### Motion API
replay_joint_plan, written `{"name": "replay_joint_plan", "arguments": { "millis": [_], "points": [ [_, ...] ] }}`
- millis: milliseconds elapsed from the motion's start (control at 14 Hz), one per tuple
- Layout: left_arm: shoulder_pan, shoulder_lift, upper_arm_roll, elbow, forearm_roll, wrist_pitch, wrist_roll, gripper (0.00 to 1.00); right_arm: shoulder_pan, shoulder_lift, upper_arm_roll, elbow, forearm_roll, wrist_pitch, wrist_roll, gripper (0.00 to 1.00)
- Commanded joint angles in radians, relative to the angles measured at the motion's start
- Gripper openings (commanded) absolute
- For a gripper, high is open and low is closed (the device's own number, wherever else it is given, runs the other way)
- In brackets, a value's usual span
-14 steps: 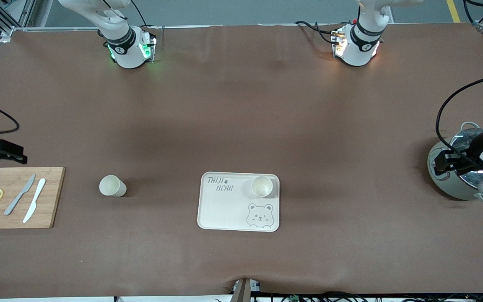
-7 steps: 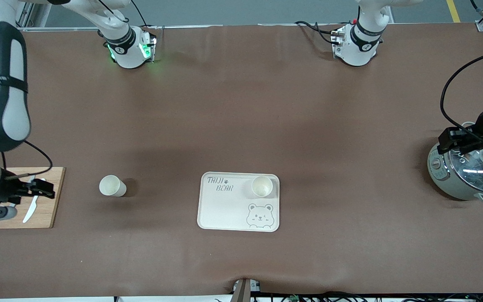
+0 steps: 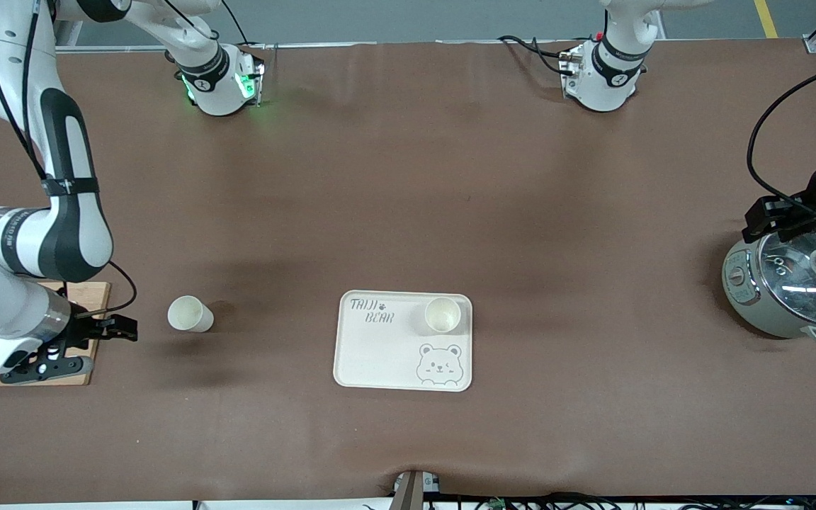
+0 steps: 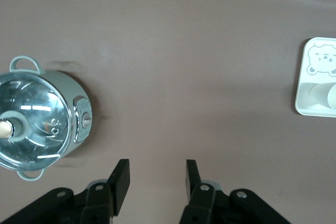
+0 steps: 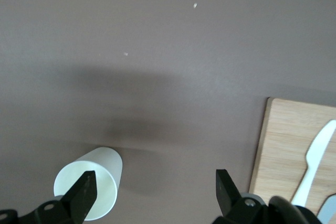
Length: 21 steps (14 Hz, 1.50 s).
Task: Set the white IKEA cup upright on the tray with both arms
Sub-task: 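Move the right gripper down over the cup beside the cutting board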
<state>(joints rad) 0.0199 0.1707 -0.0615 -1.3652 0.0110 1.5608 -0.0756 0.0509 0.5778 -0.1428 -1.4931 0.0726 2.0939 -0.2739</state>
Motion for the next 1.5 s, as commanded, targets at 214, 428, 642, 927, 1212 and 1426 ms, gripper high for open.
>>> {"name": "replay_joint_plan", "arguments": {
  "millis": [214,428,642,927,1212,1426],
  "points": [
    [0.043,-0.114,0.005,-0.158,-0.029,0.039,0.002,0.51,0.009,-0.019,0.0,-0.084,0.023,0.021,-0.025,1.0],
    [0.043,-0.135,0.006,-0.181,-0.043,0.039,0.0,0.51,0.013,-0.016,0.002,-0.087,0.023,0.023,-0.024,1.0],
    [0.037,-0.149,0.006,-0.209,-0.049,0.042,0.0,0.51,0.035,-0.015,0.002,-0.096,0.024,0.032,-0.022,1.0],
    [0.005,-0.16,0.04,-0.227,-0.055,0.044,0.0,0.51,0.037,-0.013,0.002,-0.144,0.024,0.107,-0.024,1.0],
    [0.003,-0.183,0.048,-0.271,-0.068,0.073,0.0,0.51,0.024,-0.01,0.002,-0.157,0.024,0.121,-0.054,1.0],
    [-0.005,-0.188,0.052,-0.287,-0.068,0.077,0.0,0.53,0.023,0.004,0.002,-0.185,0.024,0.17,-0.063,1.0]
  ]
}}
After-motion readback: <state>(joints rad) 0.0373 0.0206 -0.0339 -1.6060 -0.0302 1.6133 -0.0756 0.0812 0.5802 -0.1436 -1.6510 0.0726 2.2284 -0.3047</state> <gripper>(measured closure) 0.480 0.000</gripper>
